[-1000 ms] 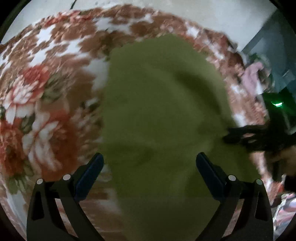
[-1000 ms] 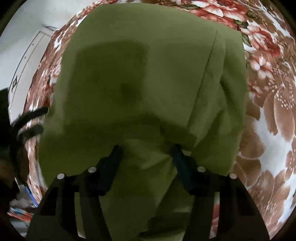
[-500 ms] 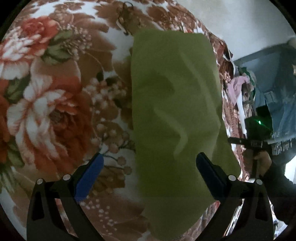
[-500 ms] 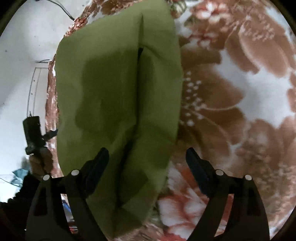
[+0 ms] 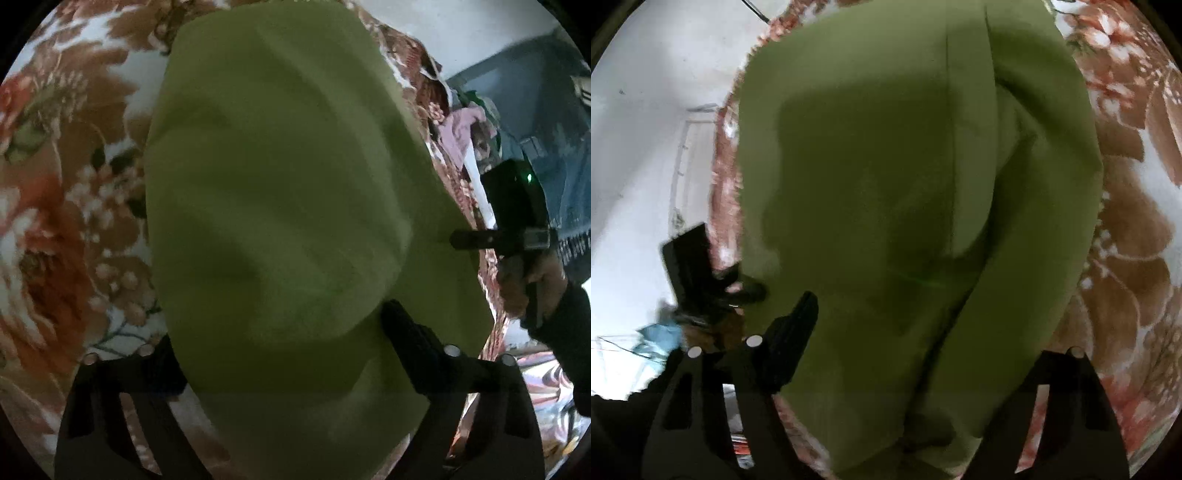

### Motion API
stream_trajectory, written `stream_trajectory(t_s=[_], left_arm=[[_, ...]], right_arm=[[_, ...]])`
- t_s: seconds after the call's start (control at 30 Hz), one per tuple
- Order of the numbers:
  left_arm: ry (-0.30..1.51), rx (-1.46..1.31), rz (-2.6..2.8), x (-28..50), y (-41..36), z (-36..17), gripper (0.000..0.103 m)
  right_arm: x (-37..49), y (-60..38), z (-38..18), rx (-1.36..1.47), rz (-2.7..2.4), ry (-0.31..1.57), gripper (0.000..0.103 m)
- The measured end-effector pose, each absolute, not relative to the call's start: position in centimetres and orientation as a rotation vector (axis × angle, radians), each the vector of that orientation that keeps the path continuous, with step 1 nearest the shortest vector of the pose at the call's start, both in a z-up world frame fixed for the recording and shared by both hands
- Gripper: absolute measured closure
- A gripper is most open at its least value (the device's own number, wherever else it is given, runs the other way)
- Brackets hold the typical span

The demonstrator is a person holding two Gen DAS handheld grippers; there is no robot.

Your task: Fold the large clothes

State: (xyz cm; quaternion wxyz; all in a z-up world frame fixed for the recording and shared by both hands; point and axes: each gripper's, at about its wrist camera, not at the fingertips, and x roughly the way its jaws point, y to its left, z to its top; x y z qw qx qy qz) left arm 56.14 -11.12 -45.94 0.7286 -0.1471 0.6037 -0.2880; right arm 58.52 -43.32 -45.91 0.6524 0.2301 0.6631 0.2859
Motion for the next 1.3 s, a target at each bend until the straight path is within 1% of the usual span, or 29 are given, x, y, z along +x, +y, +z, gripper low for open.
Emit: stream_trajectory(t_s=[0.03, 0.1, 0.13, 0.2, 0.23, 0.3, 0.33, 0.37, 0.4, 0.43, 0.47, 0.53, 0.6, 0.67, 0.77, 0.93, 1.13, 1.23, 1.27, 1.3], left_arm=[[1.333, -0.339, -0.64, 56.2, -10.9, -46.1, 0.016], [1.35, -0.372, -0.625, 56.7, -10.3, -47.6, 0.014], [1.355, -0.385, -0.624, 56.8, -10.2, -48.2, 0.012], [1.338, -0.393, -0.642, 56.8, -10.3, -49.6, 0.009], [1.316, -0.371, -0.653, 56.7, -10.6, -49.9, 0.009], [1.307, -0.385, -0.659, 56.6, -10.5, -50.0, 0.011], [1.305, -0.405, -0.674, 56.6, -10.4, -49.9, 0.023], [1.298, -0.418, -0.686, 56.6, -10.3, -49.4, 0.032], [1.286, -0.418, -0.7, 56.6, -10.3, -48.7, 0.038], [1.28, -0.417, -0.716, 56.5, -10.2, -48.2, 0.047], [1.272, -0.415, -0.734, 56.5, -10.1, -47.4, 0.054], [1.26, -0.406, -0.756, 56.6, -10.4, -46.5, 0.06], [1.247, -0.397, -0.771, 56.6, -10.7, -45.4, 0.064], [1.235, -0.356, -0.795, 56.5, -11.5, -43.6, 0.066], [1.21, -0.287, -0.858, 56.4, -13.3, -39.8, 0.067], [1.178, -0.177, -0.997, 55.4, -18.3, -33.5, 0.068], [1.144, -0.045, -1.223, 52.1, -28.7, -28.3, 0.068], [1.124, -0.004, -1.364, 49.4, -36.6, -27.1, 0.068], [1.116, 0.004, -1.431, 48.4, -41.0, -26.9, 0.068], [1.11, 0.009, -1.476, 47.4, -43.7, -26.8, 0.068]], right_arm=[[58.4, -43.0, -45.6, 0.513, 0.66, 1.5, 0.028], [58.6, -42.5, -46.7, 0.491, 0.647, 1.508, 0.028], [58.9, -42.3, -48.0, 0.487, 0.618, 1.529, 0.028], [59.6, -42.5, -50.8, 0.483, 0.579, 1.564, 0.023], [59.7, -42.4, -51.8, 0.5, 0.584, 1.569, 0.024], [59.9, -42.6, -52.1, 0.557, 0.574, 1.56, 0.022], [60.0, -42.4, -51.7, 0.584, 0.58, 1.552, 0.03], [59.9, -41.9, -50.8, 0.559, 0.59, 1.541, 0.041], [59.6, -42.1, -50.1, 0.537, 0.599, 1.535, 0.044], [59.5, -41.8, -49.4, 0.536, 0.621, 1.528, 0.052], [59.4, -41.7, -48.6, 0.551, 0.658, 1.515, 0.064], [59.3, -41.5, -47.7, 0.572, 0.691, 1.498, 0.076], [59.0, -41.5, -46.6, 0.547, 0.689, 1.476, 0.078], [58.3, -41.9, -45.6, 0.585, 0.663, 1.453, 0.081], [56.6, -43.1, -43.6, 0.616, 0.649, 1.397, 0.081], [50.5, -48.2, -37.9, 0.731, 0.584, 1.255, 0.082], [39.8, -59.0, -32.2, 0.853, 0.407, 1.087, 0.082], [33.6, -65.8, -29.1, 0.857, 0.266, 1.033, 0.082], [31.9, -68.1, -28.3, 0.859, 0.226, 1.021, 0.082], [29.5, -71.0, -27.2, 0.855, 0.165, 1.006, 0.082]])
